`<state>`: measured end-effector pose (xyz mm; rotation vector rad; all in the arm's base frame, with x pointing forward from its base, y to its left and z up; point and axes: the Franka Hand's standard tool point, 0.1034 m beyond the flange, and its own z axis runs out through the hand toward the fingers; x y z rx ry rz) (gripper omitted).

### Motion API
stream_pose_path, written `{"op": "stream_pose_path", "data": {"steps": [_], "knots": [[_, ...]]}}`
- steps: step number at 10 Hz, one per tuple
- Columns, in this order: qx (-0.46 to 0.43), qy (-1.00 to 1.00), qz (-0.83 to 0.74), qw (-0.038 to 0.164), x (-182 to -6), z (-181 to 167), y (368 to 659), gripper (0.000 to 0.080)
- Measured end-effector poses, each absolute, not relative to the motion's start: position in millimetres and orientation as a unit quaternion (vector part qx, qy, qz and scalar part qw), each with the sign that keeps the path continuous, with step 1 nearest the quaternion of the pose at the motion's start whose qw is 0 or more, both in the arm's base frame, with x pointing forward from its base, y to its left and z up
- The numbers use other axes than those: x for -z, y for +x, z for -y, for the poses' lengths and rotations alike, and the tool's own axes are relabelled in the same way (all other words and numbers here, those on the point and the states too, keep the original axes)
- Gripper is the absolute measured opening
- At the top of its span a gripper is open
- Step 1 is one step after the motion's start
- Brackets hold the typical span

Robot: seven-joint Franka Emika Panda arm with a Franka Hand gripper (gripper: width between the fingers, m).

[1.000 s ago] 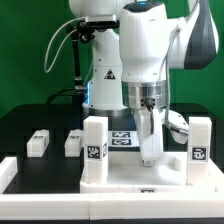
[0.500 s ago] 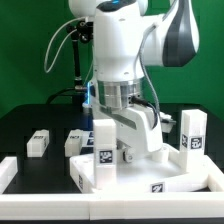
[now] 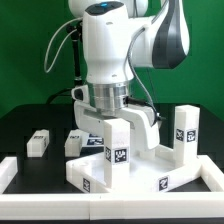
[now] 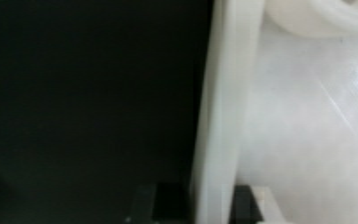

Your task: Assemble desk

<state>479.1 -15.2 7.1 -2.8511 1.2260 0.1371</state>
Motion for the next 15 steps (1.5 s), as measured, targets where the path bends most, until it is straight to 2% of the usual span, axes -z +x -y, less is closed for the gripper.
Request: {"op": "stream_pose_path", "data": {"steps": [1, 2, 5, 10, 12, 15], "knots": [[-0.044, -0.932, -0.358, 0.017, -7.4, 18.4, 478.9, 0.0065], [-0.048, -0.961, -0.272, 0.001, -12.9, 24.8, 486.9, 0.0064], [-0.025, -0.997, -0.074, 0.009, -17.9, 16.4, 529.2, 0.0063], [-0.028, -0.996, 0.081, 0.003, -16.3, 17.4, 528.3, 0.0063], [-0.015, -0.985, 0.173, -0.013, -20.9, 27.3, 548.2, 0.0064], [-0.018, -0.957, 0.288, -0.041, -18.9, 39.1, 558.7, 0.0064]]}}
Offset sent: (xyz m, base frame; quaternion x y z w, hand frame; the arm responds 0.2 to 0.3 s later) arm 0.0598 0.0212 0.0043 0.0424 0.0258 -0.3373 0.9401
